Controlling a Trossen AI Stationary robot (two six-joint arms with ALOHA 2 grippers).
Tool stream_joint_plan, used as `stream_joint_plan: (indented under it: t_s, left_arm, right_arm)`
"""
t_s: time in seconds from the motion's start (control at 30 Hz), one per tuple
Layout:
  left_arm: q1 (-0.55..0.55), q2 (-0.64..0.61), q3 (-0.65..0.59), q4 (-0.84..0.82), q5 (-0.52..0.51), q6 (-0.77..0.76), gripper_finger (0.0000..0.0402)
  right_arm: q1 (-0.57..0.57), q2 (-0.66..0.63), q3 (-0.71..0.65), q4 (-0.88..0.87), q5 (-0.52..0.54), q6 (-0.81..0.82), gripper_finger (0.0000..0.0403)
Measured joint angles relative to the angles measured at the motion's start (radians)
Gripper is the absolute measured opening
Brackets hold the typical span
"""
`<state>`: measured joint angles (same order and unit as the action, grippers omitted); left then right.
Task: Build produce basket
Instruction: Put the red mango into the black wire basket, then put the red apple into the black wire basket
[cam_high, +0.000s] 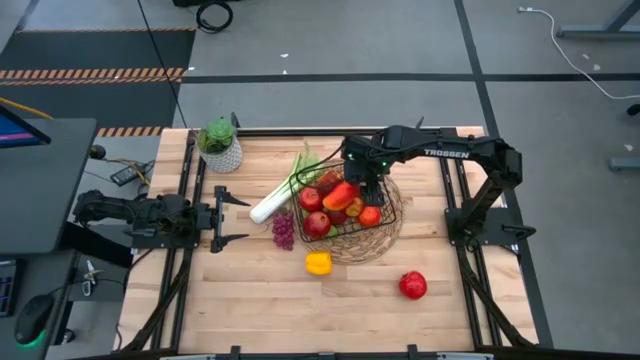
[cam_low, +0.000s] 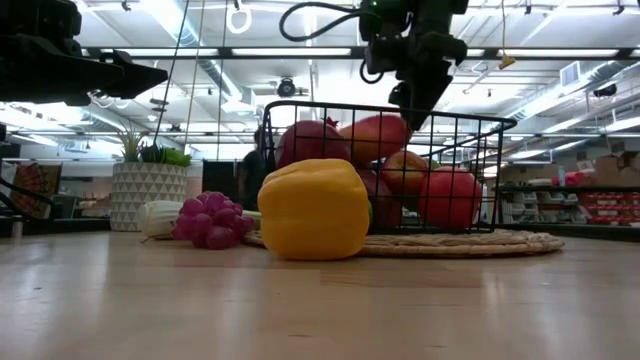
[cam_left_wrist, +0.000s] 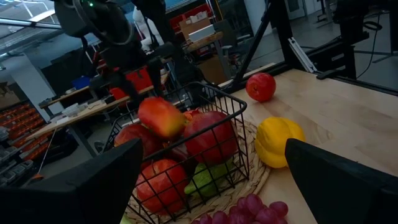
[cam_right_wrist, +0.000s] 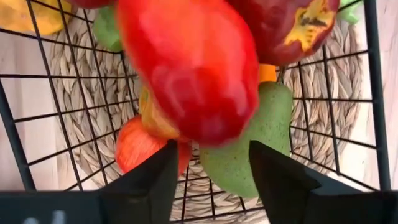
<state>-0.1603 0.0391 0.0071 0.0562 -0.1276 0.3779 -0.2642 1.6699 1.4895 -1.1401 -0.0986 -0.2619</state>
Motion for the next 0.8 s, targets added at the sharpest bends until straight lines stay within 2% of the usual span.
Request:
stream_joint_plan:
  t_s: [0.2, 0.4, 0.63, 0.8]
  left_arm:
    - [0.0, 0.0, 0.0, 0.0, 0.0, 0.0, 0.04]
    - [0.0, 0.0, 0.0, 0.0, 0.0, 0.0, 0.04]
    - [0.0, 0.0, 0.0, 0.0, 0.0, 0.0, 0.04]
    - [0.0, 0.0, 0.0, 0.0, 0.0, 0.0, 0.04]
  right_arm:
    - [-0.013, 0.0, 0.02, -0.061, -0.001, 0.03, 0.0256]
    - [-0.015, -0.001, 0.155, -0.151, -0.001, 0.076, 0.0293]
    - [-0.012, -0.002, 0.283, -0.279, -0.001, 0.186, 0.0304]
    - [0.012, -0.059, 0.28, -0.317, -0.011, 0.305, 0.0299]
